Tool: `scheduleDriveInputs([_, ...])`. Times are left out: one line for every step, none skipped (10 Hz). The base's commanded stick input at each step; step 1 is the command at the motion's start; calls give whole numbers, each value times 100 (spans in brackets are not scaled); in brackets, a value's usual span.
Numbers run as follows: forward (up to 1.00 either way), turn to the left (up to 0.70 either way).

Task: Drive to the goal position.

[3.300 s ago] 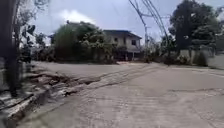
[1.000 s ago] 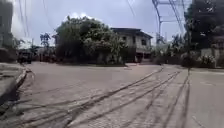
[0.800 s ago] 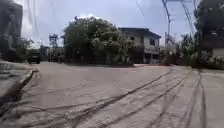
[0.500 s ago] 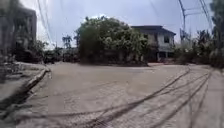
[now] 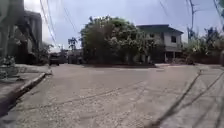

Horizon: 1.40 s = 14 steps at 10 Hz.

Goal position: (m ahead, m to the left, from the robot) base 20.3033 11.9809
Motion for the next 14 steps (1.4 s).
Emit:
scheduleDriveInputs([100, 35])
scheduleDriveInputs([100, 35])
scheduleDriveInputs([100, 18])
scheduleDriveInputs([100, 5])
scheduleDriveInputs([100, 0])
scheduleDriveInputs([100, 0])
scheduleDriveInputs([100, 0])
scheduleDriveInputs([100, 0])
scheduleDriveInputs([100, 0])
scheduleDriveInputs([100, 0])
scheduleDriveInputs([100, 0])
scheduleDriveInputs([100, 0])
scheduleDriveInputs([100, 0])
scheduleDriveInputs([100, 0])
